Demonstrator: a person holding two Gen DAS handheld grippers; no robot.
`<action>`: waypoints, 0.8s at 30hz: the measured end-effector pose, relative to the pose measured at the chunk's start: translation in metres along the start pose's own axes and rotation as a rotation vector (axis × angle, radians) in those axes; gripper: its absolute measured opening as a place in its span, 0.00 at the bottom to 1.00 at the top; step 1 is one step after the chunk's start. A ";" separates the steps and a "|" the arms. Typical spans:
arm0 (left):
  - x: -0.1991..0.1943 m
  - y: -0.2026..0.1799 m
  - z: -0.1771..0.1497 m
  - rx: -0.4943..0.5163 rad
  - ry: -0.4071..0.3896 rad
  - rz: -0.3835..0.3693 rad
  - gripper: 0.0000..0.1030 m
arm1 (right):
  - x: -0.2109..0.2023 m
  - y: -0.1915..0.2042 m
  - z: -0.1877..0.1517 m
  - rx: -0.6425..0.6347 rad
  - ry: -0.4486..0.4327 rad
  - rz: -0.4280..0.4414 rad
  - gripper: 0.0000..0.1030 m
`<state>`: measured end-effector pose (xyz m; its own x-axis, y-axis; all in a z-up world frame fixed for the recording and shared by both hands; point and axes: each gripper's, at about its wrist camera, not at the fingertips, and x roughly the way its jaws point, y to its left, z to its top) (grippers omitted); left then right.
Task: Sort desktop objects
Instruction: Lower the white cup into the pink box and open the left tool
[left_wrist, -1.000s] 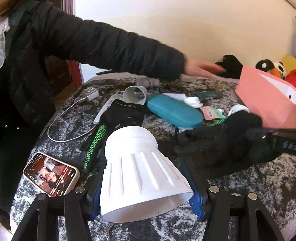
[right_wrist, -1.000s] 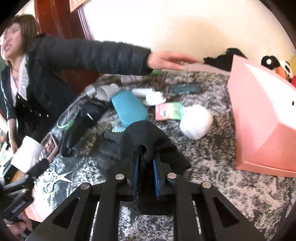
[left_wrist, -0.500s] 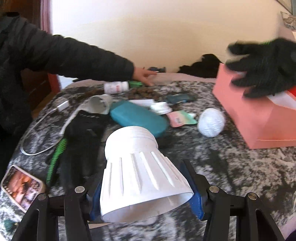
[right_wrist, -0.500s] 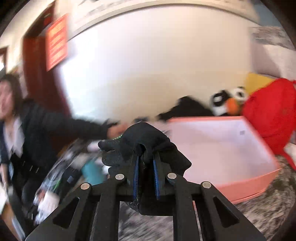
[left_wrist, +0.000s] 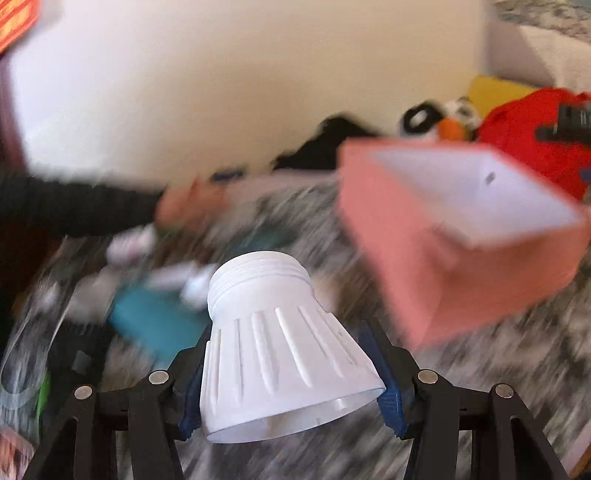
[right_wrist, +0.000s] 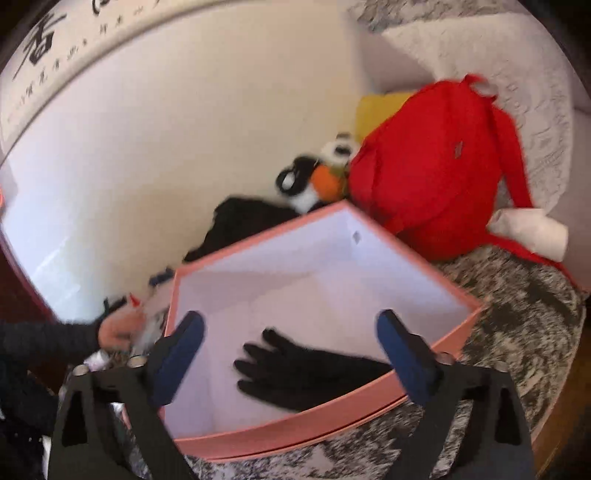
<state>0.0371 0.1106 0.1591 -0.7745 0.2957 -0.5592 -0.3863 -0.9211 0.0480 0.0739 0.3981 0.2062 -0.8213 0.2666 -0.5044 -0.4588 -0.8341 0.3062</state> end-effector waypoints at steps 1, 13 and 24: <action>0.010 -0.009 0.010 0.017 0.009 -0.003 0.61 | -0.004 -0.003 0.002 0.005 -0.012 -0.005 0.96; 0.107 -0.088 0.096 0.121 0.099 -0.070 1.00 | -0.015 -0.035 0.021 0.111 -0.042 0.002 0.96; -0.013 0.038 0.014 -0.101 -0.067 -0.024 1.00 | -0.016 0.009 0.009 0.049 -0.038 0.113 0.96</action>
<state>0.0253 0.0757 0.1799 -0.7990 0.3307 -0.5021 -0.3549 -0.9335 -0.0501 0.0797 0.3905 0.2246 -0.8806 0.1912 -0.4336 -0.3778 -0.8356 0.3987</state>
